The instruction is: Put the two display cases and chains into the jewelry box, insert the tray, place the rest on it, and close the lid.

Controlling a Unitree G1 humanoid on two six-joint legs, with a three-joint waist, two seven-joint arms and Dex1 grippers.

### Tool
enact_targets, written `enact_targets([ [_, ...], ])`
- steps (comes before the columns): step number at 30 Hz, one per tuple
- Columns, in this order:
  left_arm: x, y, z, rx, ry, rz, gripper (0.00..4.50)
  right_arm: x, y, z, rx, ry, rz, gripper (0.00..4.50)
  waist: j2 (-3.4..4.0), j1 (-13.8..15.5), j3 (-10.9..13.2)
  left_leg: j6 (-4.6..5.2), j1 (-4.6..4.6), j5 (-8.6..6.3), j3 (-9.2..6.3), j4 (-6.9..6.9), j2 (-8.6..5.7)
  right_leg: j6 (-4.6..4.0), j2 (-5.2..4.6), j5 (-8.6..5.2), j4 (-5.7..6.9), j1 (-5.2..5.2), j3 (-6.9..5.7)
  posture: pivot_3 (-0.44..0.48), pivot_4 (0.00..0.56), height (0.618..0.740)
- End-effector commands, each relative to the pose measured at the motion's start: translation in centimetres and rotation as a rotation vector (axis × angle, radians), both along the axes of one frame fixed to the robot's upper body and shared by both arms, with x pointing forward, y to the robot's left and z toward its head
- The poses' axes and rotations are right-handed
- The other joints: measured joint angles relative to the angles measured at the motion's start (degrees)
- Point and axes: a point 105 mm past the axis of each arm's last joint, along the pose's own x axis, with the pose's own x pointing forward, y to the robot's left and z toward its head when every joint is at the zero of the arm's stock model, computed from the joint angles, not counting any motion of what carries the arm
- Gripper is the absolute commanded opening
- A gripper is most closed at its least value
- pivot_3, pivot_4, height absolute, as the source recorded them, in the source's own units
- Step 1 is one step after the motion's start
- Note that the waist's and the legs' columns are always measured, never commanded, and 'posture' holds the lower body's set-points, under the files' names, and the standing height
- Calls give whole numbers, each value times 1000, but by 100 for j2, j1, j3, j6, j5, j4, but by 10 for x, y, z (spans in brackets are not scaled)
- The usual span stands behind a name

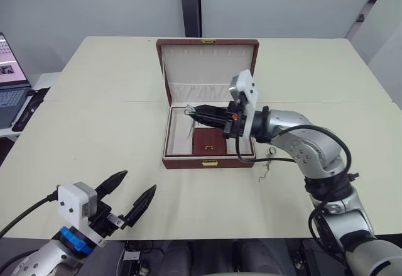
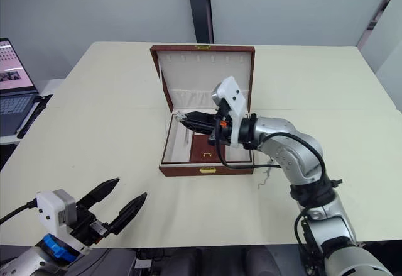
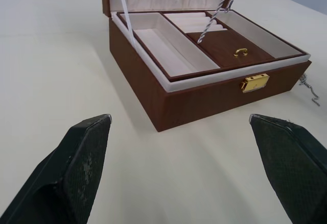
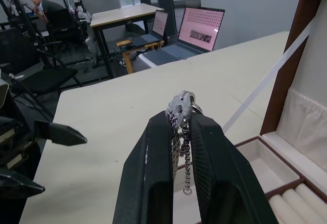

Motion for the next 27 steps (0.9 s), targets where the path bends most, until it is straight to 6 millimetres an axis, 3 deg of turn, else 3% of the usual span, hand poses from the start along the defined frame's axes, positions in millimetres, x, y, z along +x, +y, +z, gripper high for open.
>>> enact_targets([
  [1, -6, 5, 3, 14, -37, 7, 4500, -2, 11, 12, 31, -51, 35, 248, 0, -5, 0, 0, -2, 0, -2, -1, 0, 0, 0, 0, 1, -1, 0, 0, 150, 740],
  [10, -5, 9, 1, 25, -46, 1, 4500, 6, 26, -4, 39, -22, 28, 248, 1, -58, 1, 0, -1, 0, -2, -1, -1, 0, -1, 0, 1, -1, 0, 0, 150, 740],
  [20, 8, 4, 12, 42, -63, -23, 4500, 21, 29, -27, 2, -16, -29, 248, 1, -71, 1, 0, -1, 0, -5, -2, -1, 0, -1, 0, 3, -2, 1, 0, 150, 740],
  [27, 13, -2, 16, 44, -60, -40, 4500, 29, 32, -31, -8, -18, -59, 248, 2, -83, 1, 0, -1, 0, -8, -2, 0, 0, -1, 0, 5, -3, 1, 0, 150, 740],
])
